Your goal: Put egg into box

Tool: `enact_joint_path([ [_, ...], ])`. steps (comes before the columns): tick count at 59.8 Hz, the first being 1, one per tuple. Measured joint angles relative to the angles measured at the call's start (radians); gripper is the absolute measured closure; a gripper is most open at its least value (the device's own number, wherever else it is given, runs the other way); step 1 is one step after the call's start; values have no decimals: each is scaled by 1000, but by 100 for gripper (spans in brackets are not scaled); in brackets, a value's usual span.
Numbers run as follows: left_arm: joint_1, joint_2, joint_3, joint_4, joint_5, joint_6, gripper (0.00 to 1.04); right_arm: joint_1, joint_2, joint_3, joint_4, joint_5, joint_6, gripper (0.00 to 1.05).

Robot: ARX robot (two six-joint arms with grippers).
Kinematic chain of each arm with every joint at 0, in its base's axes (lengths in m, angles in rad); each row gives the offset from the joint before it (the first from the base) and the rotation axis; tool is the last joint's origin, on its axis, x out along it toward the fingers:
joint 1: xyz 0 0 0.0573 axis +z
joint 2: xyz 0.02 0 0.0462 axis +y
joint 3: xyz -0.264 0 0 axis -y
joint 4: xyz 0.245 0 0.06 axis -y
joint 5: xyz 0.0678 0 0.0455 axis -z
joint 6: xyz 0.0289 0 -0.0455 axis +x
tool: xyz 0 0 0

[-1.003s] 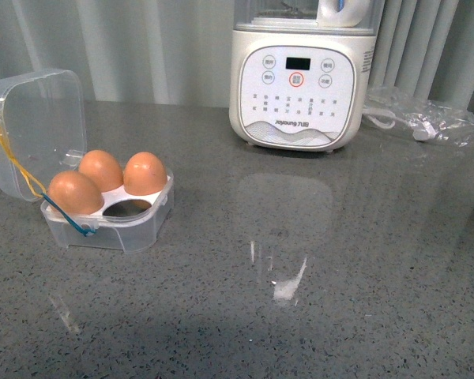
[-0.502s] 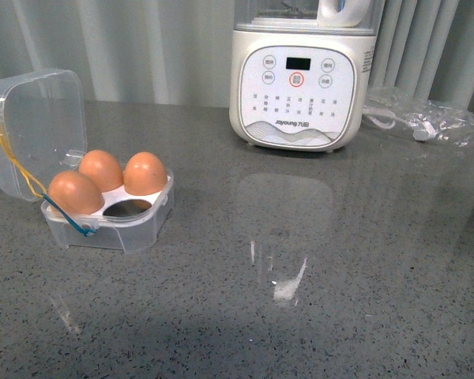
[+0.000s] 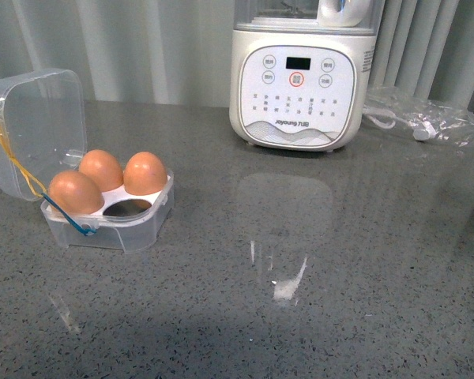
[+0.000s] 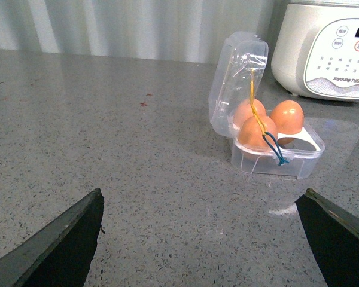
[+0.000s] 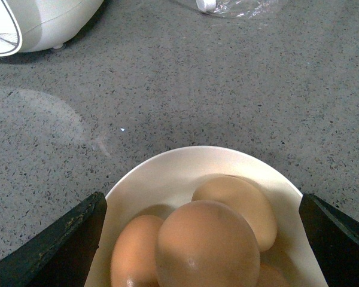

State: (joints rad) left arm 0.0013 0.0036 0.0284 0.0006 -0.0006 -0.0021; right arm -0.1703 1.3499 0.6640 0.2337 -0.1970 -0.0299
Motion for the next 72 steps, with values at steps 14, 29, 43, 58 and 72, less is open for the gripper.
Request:
enact_joint_path([
  [14, 0, 0, 0, 0, 0, 0, 7, 0, 5, -6, 0, -8, 1, 40],
  [29, 0, 0, 0, 0, 0, 0, 7, 0, 8, -9, 3, -14, 1, 63],
  [43, 0, 0, 0, 0, 0, 0, 7, 19, -60, -7, -46, -16, 1, 63],
  [58, 0, 0, 0, 0, 0, 0, 7, 135, -120, 109, -115, -40, -1, 63],
  [72, 0, 0, 0, 0, 0, 0, 7, 397, -14, 287, -138, -109, -18, 63],
])
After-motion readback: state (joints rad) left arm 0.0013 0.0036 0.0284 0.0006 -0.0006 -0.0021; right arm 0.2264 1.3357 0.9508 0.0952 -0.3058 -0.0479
